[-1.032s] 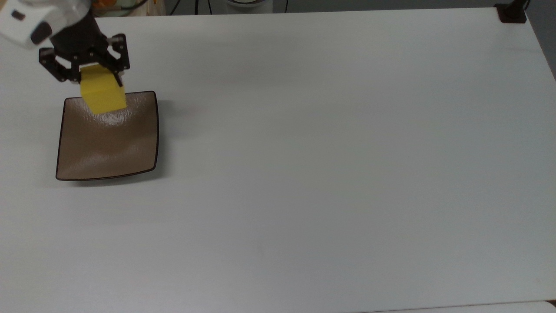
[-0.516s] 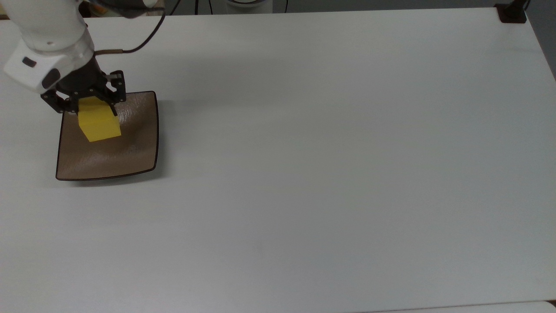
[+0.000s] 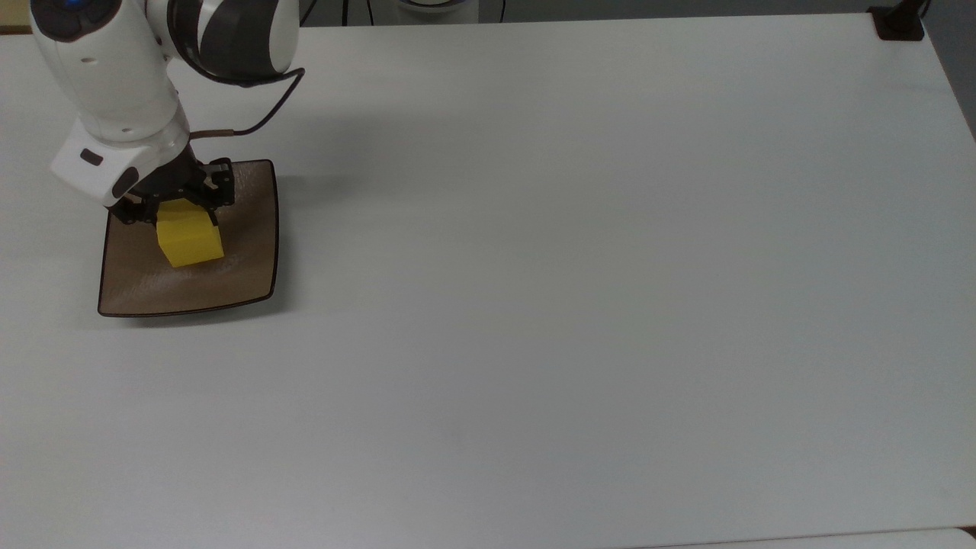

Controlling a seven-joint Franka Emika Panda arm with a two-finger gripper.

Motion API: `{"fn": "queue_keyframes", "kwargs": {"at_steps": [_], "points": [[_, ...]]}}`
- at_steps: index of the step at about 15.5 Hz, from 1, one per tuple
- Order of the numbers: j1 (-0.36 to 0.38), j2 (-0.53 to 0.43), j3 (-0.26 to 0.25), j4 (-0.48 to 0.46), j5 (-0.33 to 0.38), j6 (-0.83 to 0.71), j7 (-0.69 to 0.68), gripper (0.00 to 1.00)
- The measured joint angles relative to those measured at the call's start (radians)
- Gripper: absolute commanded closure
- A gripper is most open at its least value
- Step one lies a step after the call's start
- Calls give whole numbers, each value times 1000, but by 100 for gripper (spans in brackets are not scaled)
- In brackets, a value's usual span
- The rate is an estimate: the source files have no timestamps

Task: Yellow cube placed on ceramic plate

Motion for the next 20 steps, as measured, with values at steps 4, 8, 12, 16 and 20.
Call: {"fn": "queue_keyframes", "kwargs": {"at_steps": [4,8,12,16,20], "points": [[-14,7,-1,-41,0,70,5,74],[-14,17,0,-49,3,71,17,10],[-19,18,0,-52,12,71,24,0],[-23,16,0,-51,14,71,67,0],[-18,-37,6,-40,14,52,255,0]]}}
